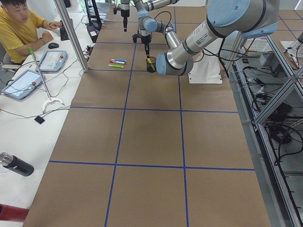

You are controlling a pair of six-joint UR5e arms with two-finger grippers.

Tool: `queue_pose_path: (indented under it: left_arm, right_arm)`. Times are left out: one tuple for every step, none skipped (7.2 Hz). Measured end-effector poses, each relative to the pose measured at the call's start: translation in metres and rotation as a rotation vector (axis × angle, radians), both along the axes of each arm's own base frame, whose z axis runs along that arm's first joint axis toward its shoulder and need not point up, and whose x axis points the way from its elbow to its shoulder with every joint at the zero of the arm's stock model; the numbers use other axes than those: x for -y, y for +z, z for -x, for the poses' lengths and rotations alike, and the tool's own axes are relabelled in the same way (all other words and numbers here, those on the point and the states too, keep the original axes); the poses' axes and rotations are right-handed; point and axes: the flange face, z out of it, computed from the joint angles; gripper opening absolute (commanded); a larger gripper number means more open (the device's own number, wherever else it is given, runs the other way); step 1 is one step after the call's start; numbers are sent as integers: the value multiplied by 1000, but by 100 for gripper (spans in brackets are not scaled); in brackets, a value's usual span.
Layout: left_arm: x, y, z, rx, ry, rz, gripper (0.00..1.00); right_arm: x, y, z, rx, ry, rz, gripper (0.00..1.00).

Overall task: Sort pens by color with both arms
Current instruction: 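Close the left gripper on the yellow highlighter in the cup, then lift the yellow highlighter out and carry it toward the marker row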

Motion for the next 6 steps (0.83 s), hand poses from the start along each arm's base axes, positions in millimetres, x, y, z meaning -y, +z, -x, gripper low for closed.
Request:
queue_pose_path:
  left_arm:
    - [0, -2, 1, -3, 0, -2, 15]
    - [-1, -4, 2, -9, 0, -5, 13]
    - [-3, -8, 5, -16, 0, -9, 13]
    - [-4, -13, 9, -26, -2, -16, 11]
    - [-4, -20, 17, -42, -7, -25, 9]
    - [-4, -25, 34, -71, -17, -42, 7]
  right_arm:
    - [0, 0, 0, 0, 0, -1, 99]
    - [0, 0, 0, 1, 0, -1, 99]
    - [0, -1, 0, 1, 0, -2, 99]
    - [0, -1, 0, 1, 0, -3, 99]
    - [0, -1, 0, 2, 0, -3, 99]
    - [0, -2, 0, 2, 0, -3, 99]
